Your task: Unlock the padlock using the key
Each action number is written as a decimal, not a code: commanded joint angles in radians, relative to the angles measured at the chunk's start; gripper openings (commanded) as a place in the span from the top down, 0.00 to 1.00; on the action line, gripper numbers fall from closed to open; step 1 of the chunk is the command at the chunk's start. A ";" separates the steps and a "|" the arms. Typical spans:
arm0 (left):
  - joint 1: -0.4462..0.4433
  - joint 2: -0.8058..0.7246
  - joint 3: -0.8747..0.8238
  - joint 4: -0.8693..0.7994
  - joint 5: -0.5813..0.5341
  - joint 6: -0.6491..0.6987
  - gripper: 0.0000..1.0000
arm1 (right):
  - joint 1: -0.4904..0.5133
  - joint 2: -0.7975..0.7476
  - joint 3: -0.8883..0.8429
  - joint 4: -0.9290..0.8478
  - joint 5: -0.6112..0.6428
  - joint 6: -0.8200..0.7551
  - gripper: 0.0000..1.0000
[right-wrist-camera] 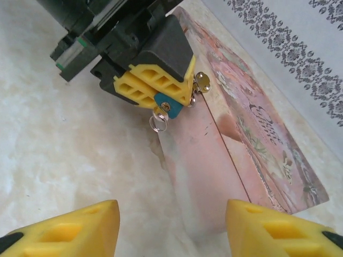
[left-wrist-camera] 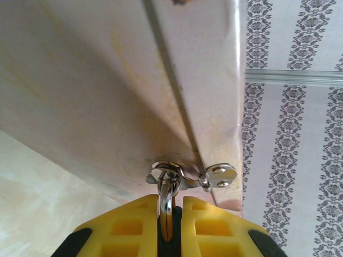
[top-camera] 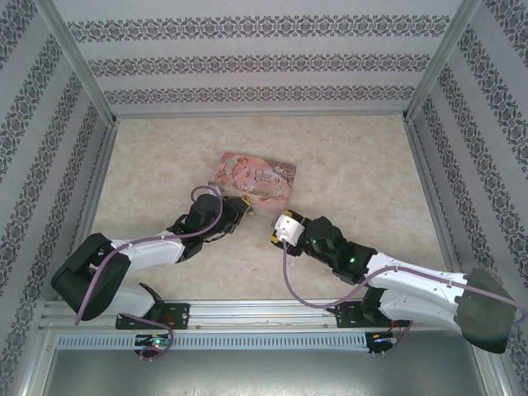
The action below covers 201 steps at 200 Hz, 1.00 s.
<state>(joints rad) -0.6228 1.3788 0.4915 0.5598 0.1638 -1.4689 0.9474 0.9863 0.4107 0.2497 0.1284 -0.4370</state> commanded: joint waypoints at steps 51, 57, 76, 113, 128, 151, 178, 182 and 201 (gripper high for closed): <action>-0.011 -0.041 0.027 0.020 0.019 -0.064 1.00 | 0.012 0.079 0.056 0.003 0.029 -0.309 0.20; -0.011 -0.043 0.026 0.017 0.022 -0.072 1.00 | 0.011 0.090 0.061 0.005 0.022 -0.312 0.20; -0.011 -0.047 0.022 0.014 0.031 -0.093 1.00 | 0.010 0.123 0.076 0.020 0.001 -0.317 0.19; -0.012 -0.056 0.023 -0.001 0.038 -0.149 1.00 | 0.004 0.202 0.118 0.046 -0.047 -0.309 0.26; -0.012 -0.060 0.028 -0.006 0.045 -0.164 1.00 | -0.002 0.229 0.136 0.060 -0.072 -0.301 0.31; -0.013 -0.062 0.031 0.001 0.060 -0.179 1.00 | -0.006 0.266 0.163 0.080 -0.085 -0.291 0.38; -0.012 -0.051 0.036 0.018 0.082 -0.212 1.00 | -0.007 0.299 0.180 0.104 -0.093 -0.288 0.44; -0.012 -0.051 0.040 0.003 0.088 -0.212 1.00 | -0.007 0.303 0.181 0.105 -0.093 -0.290 0.45; -0.013 -0.059 0.069 -0.072 0.100 -0.200 1.00 | -0.010 0.319 0.186 0.119 -0.090 -0.291 0.48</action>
<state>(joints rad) -0.6228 1.3510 0.4984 0.5179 0.2329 -1.6478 0.9447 1.2865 0.5686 0.3264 0.0612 -0.7330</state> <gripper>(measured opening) 0.116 0.530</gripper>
